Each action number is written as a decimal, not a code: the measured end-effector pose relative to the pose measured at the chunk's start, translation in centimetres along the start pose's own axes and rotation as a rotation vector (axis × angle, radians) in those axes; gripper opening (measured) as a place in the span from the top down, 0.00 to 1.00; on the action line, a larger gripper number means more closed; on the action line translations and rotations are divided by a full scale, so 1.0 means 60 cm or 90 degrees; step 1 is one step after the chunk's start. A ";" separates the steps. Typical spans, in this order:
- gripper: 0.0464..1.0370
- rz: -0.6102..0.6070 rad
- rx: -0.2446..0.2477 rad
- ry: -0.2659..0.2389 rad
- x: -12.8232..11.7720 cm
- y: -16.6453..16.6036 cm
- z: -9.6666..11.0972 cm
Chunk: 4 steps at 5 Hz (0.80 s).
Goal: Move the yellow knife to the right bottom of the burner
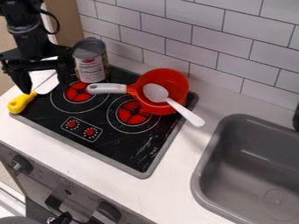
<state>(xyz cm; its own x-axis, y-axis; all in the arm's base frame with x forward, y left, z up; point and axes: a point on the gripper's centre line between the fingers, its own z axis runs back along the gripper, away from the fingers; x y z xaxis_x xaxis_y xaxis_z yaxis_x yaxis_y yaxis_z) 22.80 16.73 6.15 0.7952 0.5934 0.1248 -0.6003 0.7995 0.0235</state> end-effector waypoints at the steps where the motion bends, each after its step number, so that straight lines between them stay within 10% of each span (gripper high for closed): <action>1: 0.04 -0.002 0.001 0.020 -0.007 0.000 -0.010; 4: 0.04 -0.125 -0.018 0.060 0.065 0.097 -0.009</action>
<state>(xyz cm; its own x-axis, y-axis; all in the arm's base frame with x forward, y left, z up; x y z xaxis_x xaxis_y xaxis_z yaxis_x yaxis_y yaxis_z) 22.44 23.72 6.23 0.9017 0.4314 0.0272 -0.4318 0.9019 0.0104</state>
